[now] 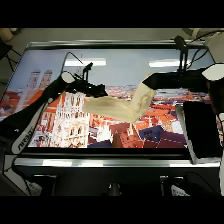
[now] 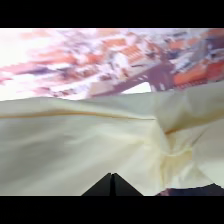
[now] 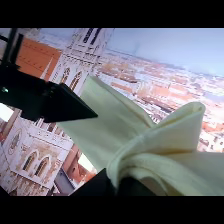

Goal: Fold the shirts.

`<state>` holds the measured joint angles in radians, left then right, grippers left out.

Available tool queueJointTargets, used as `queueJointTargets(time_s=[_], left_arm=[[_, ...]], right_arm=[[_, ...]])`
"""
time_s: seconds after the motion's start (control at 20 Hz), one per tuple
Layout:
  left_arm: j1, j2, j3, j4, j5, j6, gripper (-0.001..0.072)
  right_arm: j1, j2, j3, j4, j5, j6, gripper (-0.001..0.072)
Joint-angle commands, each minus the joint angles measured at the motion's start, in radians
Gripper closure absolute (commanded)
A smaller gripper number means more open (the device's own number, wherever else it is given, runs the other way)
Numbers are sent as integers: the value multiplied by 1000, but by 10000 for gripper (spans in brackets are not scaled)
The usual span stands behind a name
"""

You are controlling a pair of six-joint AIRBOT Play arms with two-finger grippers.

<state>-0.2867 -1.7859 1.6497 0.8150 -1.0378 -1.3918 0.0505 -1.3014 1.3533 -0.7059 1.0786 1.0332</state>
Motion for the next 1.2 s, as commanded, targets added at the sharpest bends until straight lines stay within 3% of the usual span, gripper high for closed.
queueJointTargets(time_s=[0.0,0.25,0.5,0.55,0.6,0.65,0.7,0.85,1.15], left_arm=[[171,166,1,222,-68,-49,688],[301,322,0,222,-129,-45,686],[285,388,0,222,-155,-18,686],[279,389,0,222,-156,-14,686],[274,388,0,222,-156,-1,686],[273,388,-2,222,-155,1,686],[273,388,-2,222,-157,1,686],[280,388,-2,233,-158,5,686],[282,388,-2,251,-159,5,686]], right_arm=[[183,-130,27,42,-172,-9,692],[385,-399,128,157,-354,-22,692],[448,-601,171,327,-361,-33,681],[450,-616,171,344,-346,-34,557],[450,-621,171,354,-328,-40,292],[441,-614,172,354,-299,-79,142],[424,-599,171,341,-245,-120,107],[323,-524,171,141,-68,-80,107],[-6,-391,161,-417,208,140,111]])
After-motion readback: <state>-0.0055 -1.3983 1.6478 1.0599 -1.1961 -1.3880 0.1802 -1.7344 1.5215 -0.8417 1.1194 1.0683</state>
